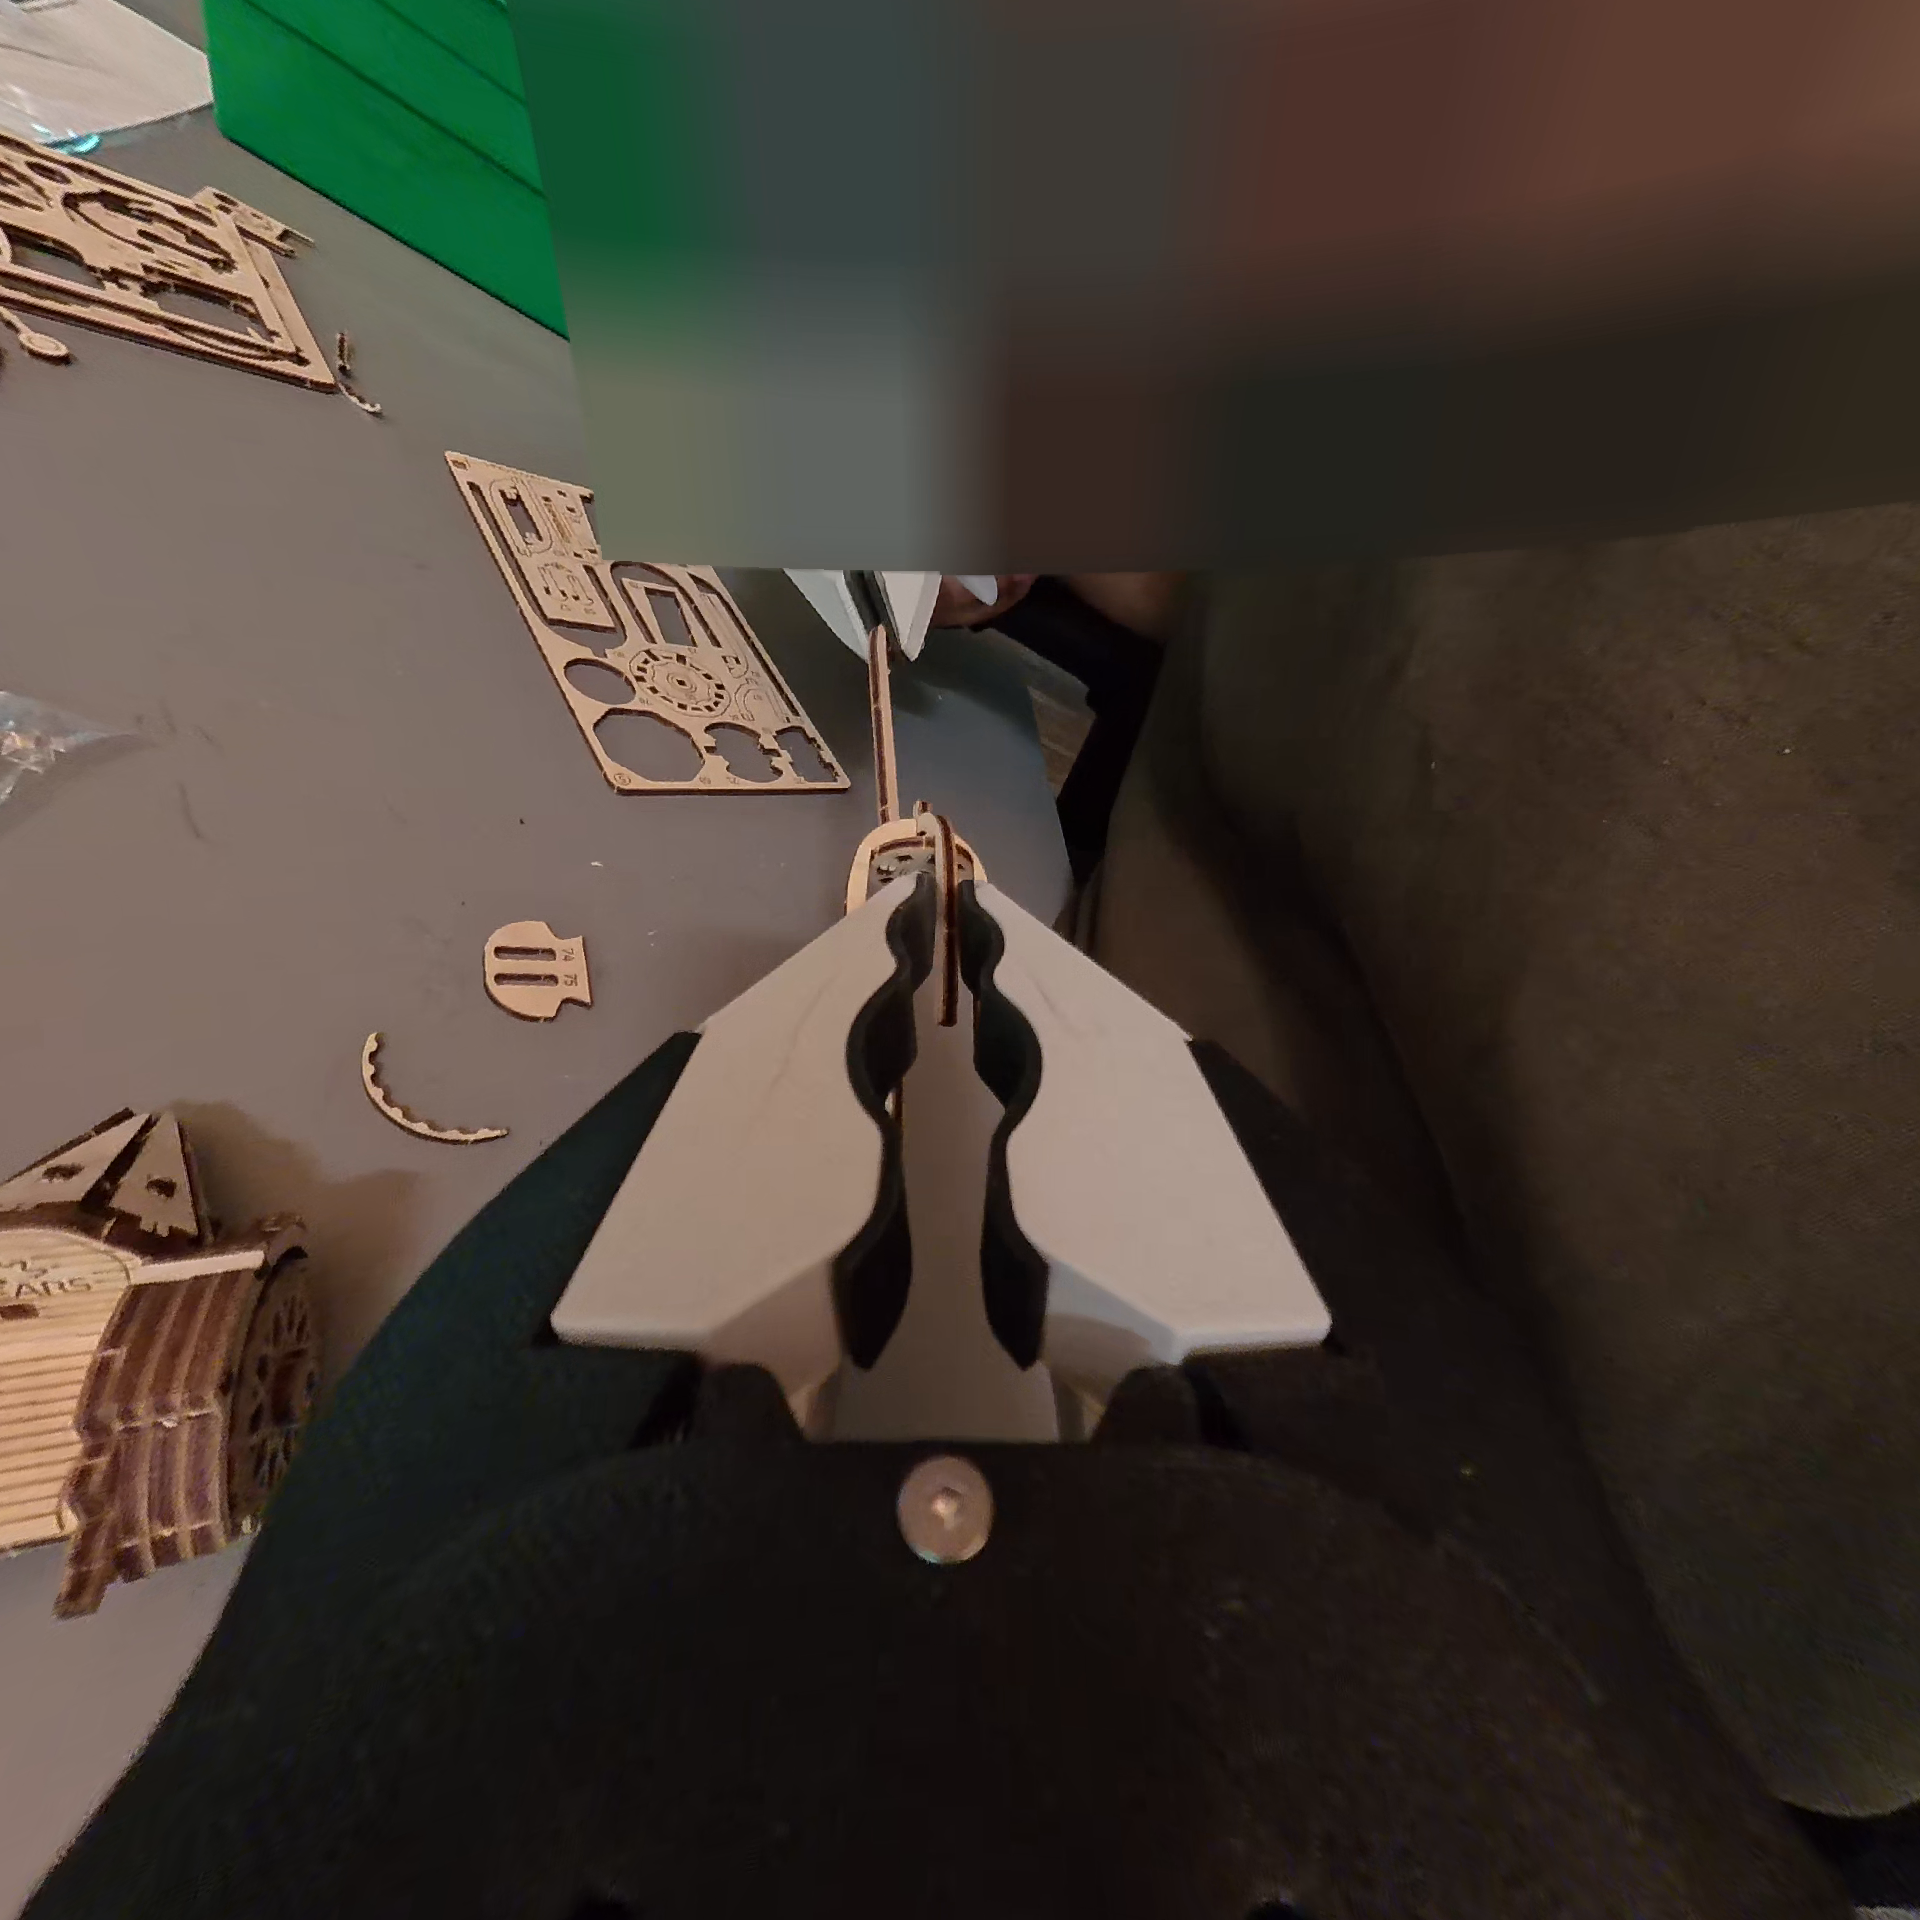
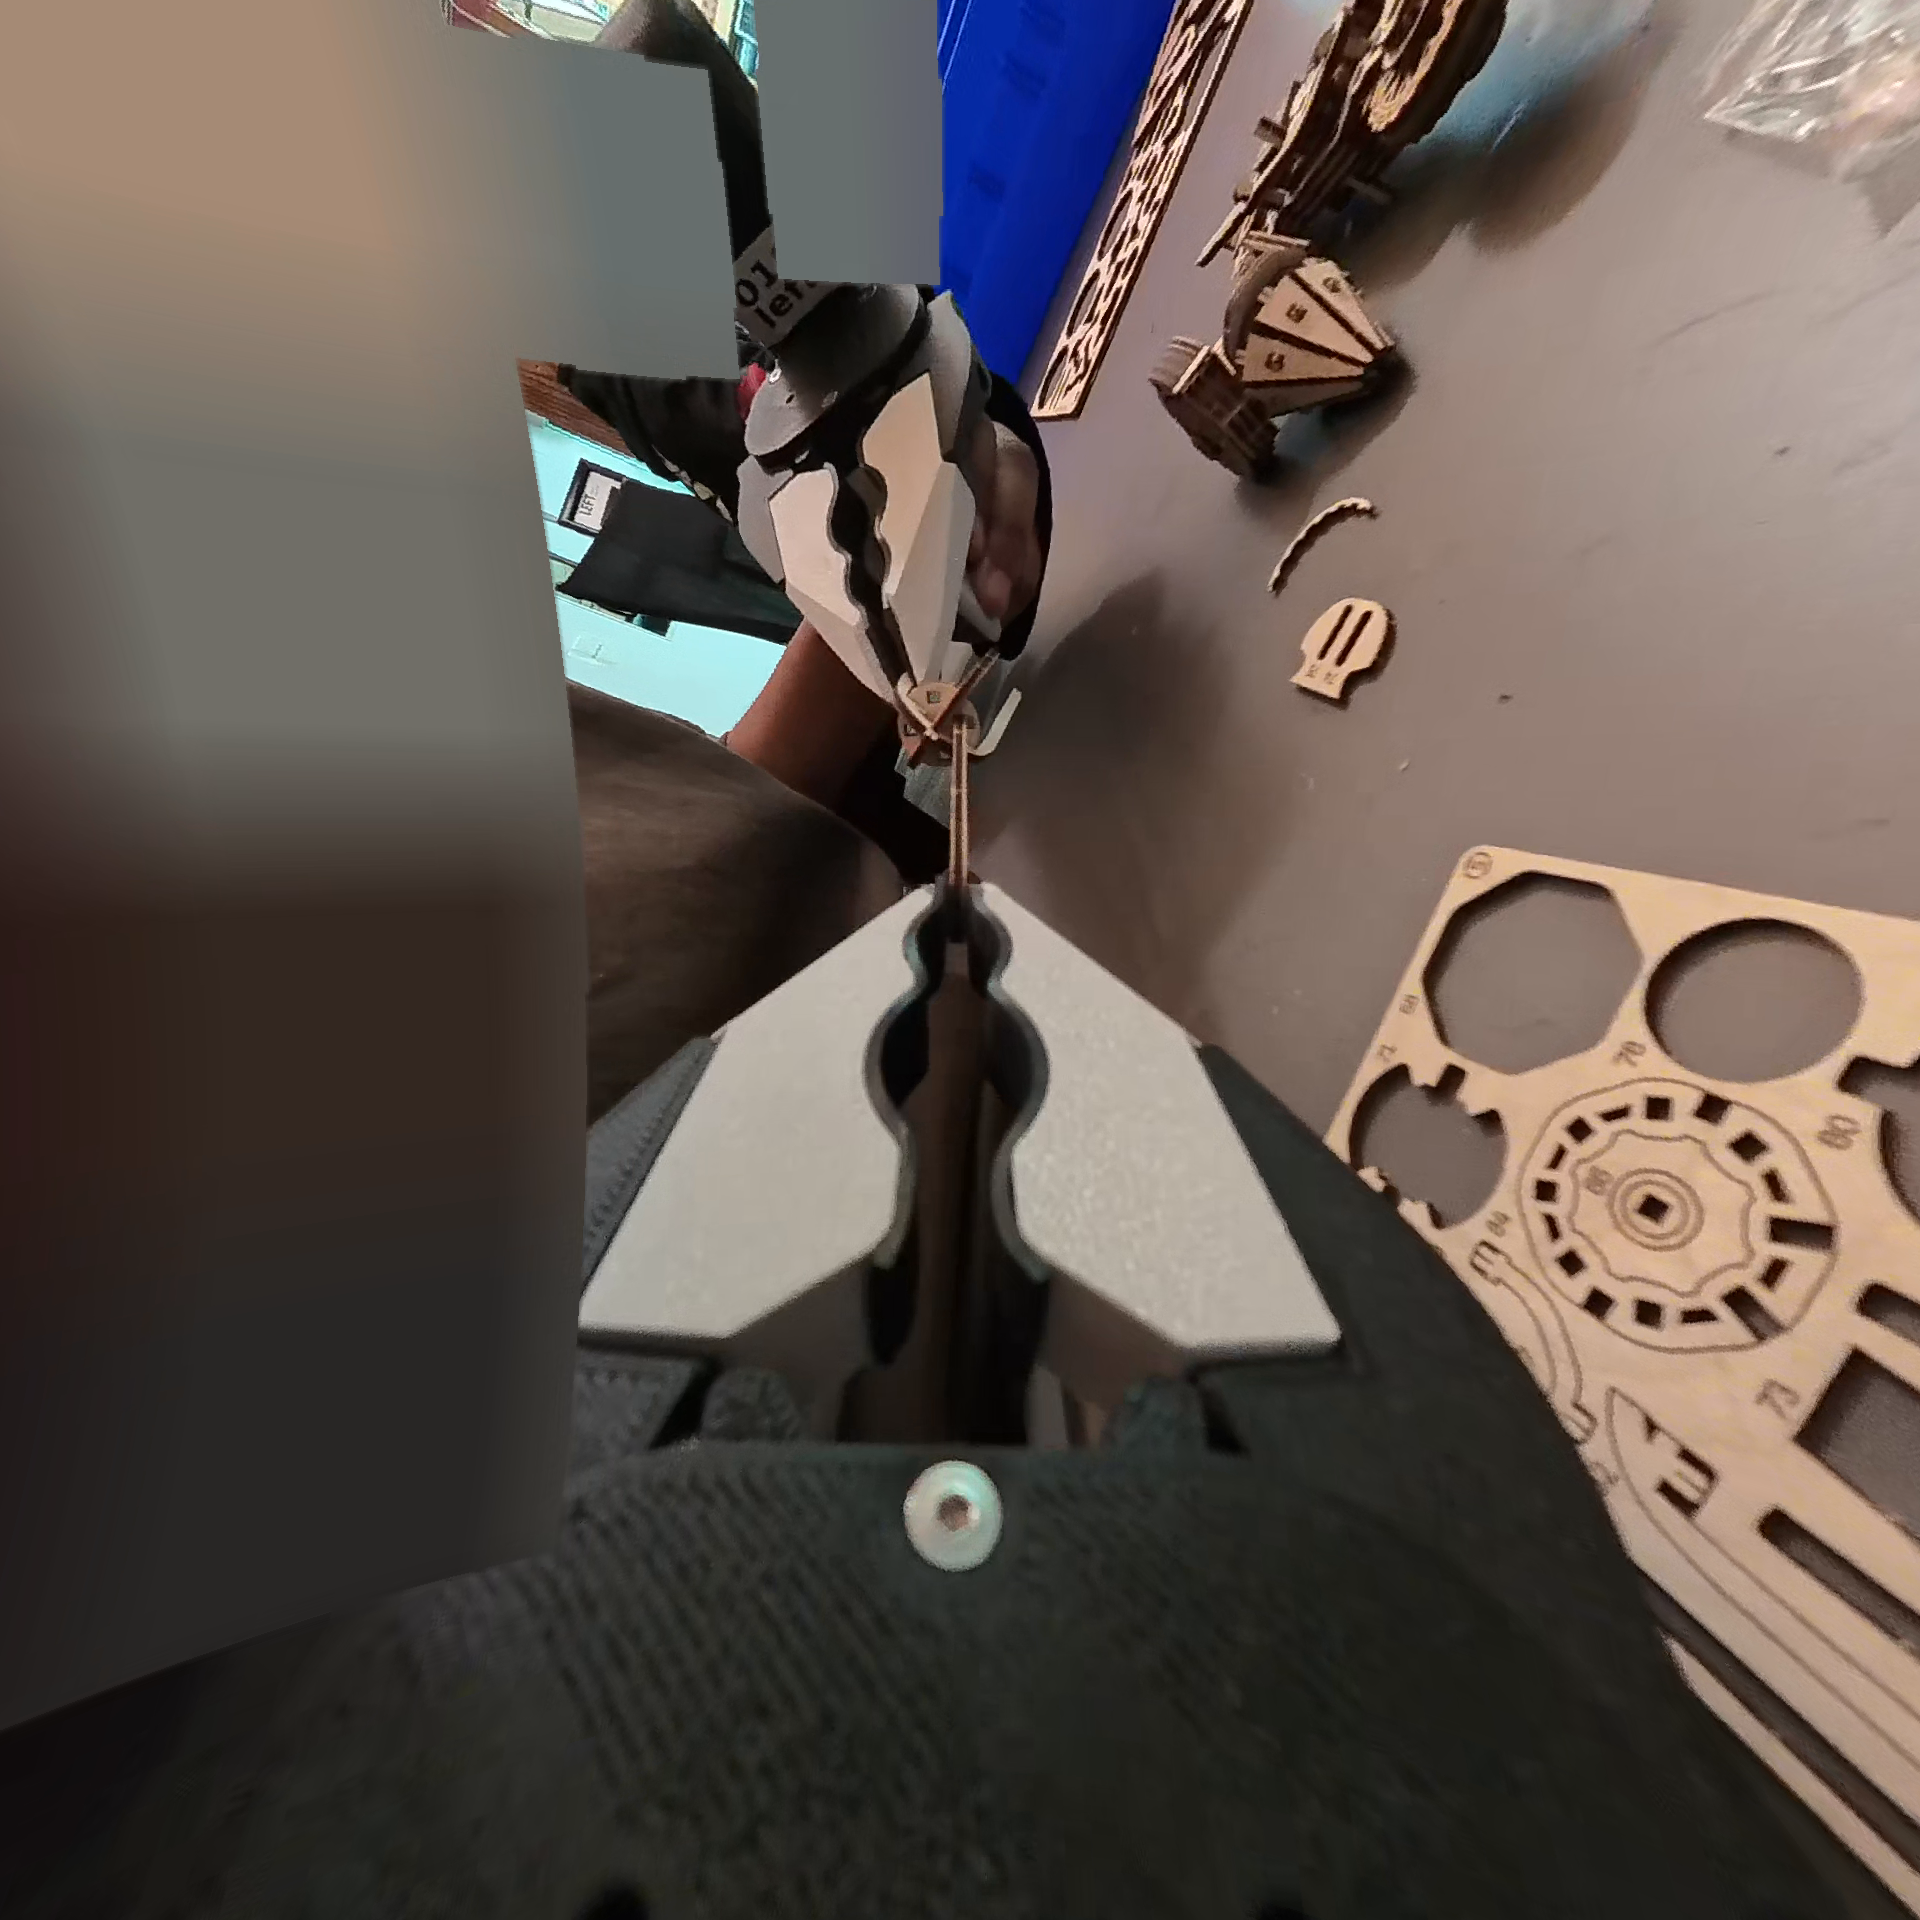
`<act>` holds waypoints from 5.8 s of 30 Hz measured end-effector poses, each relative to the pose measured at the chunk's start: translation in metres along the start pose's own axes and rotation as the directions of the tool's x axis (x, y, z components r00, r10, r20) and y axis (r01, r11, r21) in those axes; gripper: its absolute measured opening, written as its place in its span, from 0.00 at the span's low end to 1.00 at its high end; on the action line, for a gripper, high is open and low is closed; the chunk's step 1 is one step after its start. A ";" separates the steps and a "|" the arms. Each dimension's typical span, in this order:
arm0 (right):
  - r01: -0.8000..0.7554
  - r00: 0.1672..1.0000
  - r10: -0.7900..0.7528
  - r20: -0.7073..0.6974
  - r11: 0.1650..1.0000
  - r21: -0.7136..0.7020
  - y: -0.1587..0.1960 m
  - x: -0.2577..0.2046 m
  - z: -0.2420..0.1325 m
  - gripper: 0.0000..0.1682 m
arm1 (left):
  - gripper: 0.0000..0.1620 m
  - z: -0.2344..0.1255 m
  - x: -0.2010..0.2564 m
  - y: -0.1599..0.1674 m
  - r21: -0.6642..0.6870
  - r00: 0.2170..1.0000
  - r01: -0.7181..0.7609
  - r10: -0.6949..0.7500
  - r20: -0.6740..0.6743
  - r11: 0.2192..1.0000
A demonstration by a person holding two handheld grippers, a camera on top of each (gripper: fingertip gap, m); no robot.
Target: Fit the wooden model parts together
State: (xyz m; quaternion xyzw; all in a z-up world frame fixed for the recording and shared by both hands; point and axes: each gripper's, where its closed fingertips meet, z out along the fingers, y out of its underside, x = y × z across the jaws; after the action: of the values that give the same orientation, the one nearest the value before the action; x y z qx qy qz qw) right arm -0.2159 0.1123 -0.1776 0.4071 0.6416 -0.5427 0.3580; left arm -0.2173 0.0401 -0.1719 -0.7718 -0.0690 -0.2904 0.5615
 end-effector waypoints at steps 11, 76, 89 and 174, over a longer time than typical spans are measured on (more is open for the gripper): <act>0.011 1.000 -0.011 -0.008 1.000 0.000 0.000 0.000 0.000 0.00 | 0.01 -0.001 0.000 0.000 -0.001 1.000 -0.005 0.005 0.005 1.000; 0.014 0.989 -0.002 -0.147 0.996 0.085 -0.016 0.025 -0.027 0.00 | 0.41 0.039 -0.032 0.045 -0.336 0.946 -0.030 0.135 0.295 0.942; 0.032 0.988 -0.020 -0.151 0.996 0.081 -0.016 0.021 -0.025 0.00 | 0.19 0.031 -0.040 0.044 -0.297 0.944 0.023 0.077 0.321 0.955; -0.062 0.997 0.064 0.041 0.997 -0.048 0.012 -0.010 0.006 0.00 | 0.00 -0.003 0.003 0.000 -0.018 0.997 -0.078 0.078 0.014 0.997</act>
State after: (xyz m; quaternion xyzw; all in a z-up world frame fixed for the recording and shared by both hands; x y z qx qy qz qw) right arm -0.2007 0.1061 -0.1748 0.4072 0.6333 -0.5242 0.3979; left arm -0.2155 0.0361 -0.1698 -0.7808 -0.0404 -0.2631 0.5653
